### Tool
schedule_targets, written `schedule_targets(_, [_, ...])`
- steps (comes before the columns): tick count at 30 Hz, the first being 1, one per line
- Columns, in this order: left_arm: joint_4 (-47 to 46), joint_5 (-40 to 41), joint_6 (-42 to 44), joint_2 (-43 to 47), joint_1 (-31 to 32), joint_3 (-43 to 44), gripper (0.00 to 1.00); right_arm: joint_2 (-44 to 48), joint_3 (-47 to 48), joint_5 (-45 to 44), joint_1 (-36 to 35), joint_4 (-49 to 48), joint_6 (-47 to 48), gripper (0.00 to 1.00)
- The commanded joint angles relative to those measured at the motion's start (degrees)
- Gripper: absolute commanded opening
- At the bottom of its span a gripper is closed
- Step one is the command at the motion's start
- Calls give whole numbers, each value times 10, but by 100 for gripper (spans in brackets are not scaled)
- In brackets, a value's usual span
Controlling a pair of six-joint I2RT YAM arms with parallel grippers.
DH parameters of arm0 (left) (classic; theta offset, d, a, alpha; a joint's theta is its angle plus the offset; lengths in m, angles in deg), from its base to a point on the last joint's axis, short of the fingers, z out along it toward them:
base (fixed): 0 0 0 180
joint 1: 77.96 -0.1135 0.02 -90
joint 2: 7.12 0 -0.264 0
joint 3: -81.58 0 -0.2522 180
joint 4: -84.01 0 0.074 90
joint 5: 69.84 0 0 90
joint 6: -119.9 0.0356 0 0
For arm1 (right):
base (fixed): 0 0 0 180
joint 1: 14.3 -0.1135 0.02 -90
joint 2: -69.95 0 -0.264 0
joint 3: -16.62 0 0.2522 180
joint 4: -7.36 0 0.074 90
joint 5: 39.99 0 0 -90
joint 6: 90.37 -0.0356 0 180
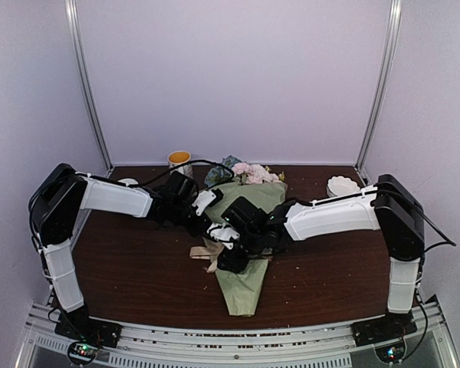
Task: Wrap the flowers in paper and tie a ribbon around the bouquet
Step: Cross the ribbon over the folded bouquet.
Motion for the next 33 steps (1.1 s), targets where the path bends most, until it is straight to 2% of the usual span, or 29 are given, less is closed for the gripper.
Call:
schedule_targets(1, [-24,-12,-6,-9,-4,9,0,-21,33,-41,1,21,7,51])
schedule_targets(6, [-24,-14,-5,-9,-4,9,0,-32,47,-57,0,22,6,50])
schedule_targets(12, [-22,-17,-4,-9,-4,8,0,-34,51,-43,0,28,2,22])
schedule_targets(14, [-22,-17,-3,-10,-4,7,0,-34,51,-46,0,30,1,16])
schedule_targets(17, [-21,-17,-3,-10,-4,7,0,-33,50,-57,0,32,-1,18])
schedule_targets(21, [-19,-16,-1,-10,-4,6,0,-35,49,-78,3,46,-8,30])
schedule_targets(26, [-20,-21,-2,-12,-5,6,0,-18,16,-71,18,28,-14,32])
schedule_targets(33, [-20,-26,-7,-24,-5,11,0,-36,32,-64,27,30,-10,39])
